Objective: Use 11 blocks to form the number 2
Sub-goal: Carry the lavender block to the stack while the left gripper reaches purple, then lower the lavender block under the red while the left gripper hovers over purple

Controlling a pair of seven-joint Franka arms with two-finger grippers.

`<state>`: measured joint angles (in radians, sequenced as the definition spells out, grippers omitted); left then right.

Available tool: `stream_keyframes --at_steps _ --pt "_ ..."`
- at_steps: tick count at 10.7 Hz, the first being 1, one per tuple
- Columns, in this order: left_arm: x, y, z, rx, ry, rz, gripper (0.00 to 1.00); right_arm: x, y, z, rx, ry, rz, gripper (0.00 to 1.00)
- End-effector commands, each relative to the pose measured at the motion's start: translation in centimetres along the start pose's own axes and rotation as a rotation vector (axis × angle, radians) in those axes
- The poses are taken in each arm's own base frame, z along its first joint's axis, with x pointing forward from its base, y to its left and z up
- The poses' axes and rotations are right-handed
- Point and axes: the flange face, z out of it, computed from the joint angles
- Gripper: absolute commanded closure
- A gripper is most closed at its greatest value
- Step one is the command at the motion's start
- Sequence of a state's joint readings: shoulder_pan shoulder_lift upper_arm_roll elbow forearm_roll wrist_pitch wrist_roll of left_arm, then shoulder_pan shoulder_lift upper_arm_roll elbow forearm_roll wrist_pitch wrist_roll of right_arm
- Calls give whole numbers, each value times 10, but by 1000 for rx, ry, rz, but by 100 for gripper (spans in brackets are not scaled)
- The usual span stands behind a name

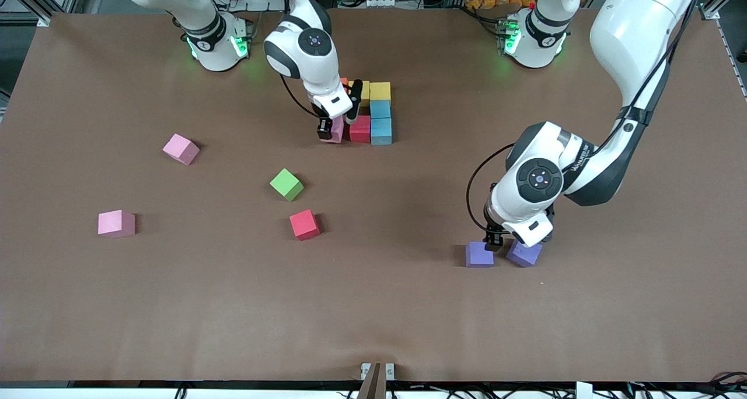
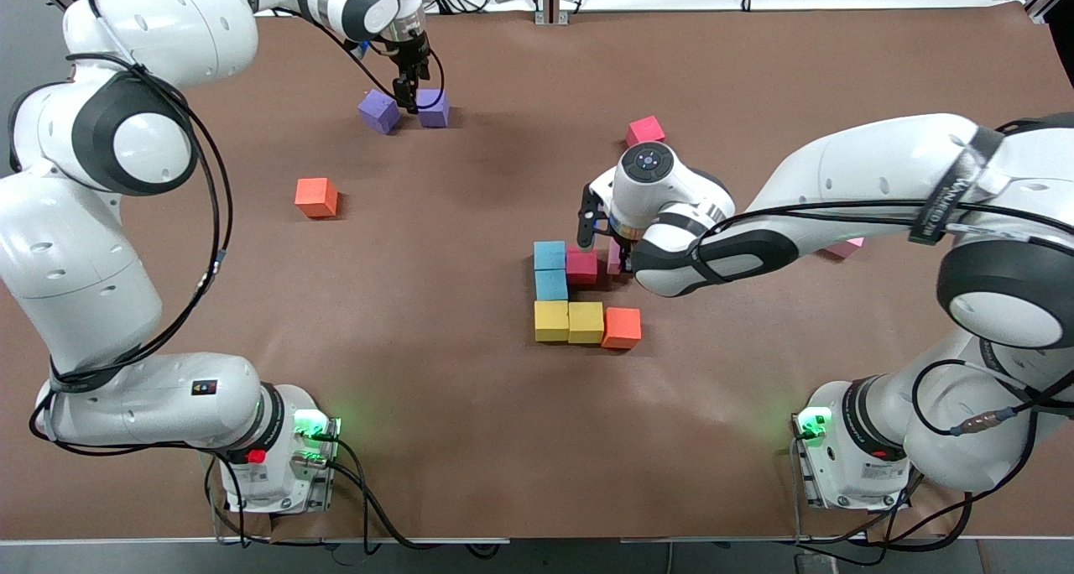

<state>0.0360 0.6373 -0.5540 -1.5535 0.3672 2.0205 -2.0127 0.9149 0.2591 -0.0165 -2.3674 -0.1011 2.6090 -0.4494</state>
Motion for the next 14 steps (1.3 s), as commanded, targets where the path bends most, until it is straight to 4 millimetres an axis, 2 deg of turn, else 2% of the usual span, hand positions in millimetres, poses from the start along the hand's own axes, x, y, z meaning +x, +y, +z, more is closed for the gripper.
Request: stream_keyframes --at_steps 1,6,10,12,14 --pt "-1 -1 3 7 22 26 0 6 -9 6 -5 -2 -48 68" --pt "8 -4 19 37 24 51 0 16 -21 14 -5 22 -69 68" --pt "19 -4 23 48 22 107 0 18 -23 17 -2 19 -70 68" --pt "32 -3 23 51 21 112 0 19 -24 18 -1 19 -64 68" --pt "54 -2 22 79 17 145 0 20 -23 17 -3 22 -64 68"
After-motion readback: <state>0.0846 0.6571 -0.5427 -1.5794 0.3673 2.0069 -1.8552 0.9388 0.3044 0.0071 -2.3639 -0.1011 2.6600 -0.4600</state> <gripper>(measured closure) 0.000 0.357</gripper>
